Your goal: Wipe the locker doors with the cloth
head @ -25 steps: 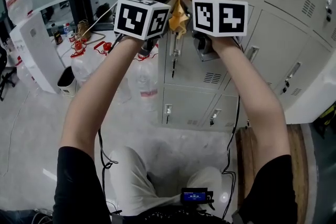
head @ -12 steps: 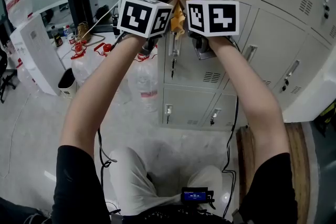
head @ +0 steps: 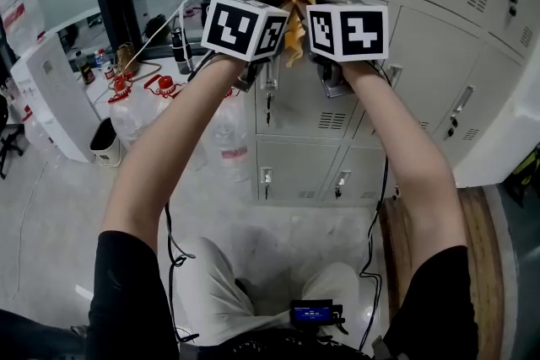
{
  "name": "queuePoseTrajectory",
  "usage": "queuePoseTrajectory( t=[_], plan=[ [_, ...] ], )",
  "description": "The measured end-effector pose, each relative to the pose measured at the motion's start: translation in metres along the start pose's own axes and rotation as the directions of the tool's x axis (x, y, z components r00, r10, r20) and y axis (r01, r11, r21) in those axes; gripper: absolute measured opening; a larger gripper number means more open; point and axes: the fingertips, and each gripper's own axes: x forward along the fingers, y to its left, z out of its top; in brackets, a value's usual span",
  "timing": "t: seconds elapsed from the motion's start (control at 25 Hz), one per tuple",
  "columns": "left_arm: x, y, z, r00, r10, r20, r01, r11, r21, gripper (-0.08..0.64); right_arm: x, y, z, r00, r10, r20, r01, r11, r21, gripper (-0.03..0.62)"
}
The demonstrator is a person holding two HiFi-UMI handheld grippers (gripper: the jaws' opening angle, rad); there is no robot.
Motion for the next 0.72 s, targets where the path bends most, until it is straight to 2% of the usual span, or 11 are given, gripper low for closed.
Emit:
queuePoseTrajectory(
  t=[0.4,0.72],
  plan=[
    [0.036,-0.052,0.018,0.996,-0.089,0.018,0.088,0.996,0.017,0.018,-0.034,-0.057,-0.007,0.995,-0.098,-0.008,0.098,0.995,0.015,0.083],
    [0.076,-0.103,0.033,0.984,-0.171,0.039,0.169,0.985,0.039,0.018,-0.064,-0.117,-0.018,0.977,-0.21,-0.025,0.211,0.977,0.035,0.083]
  ],
)
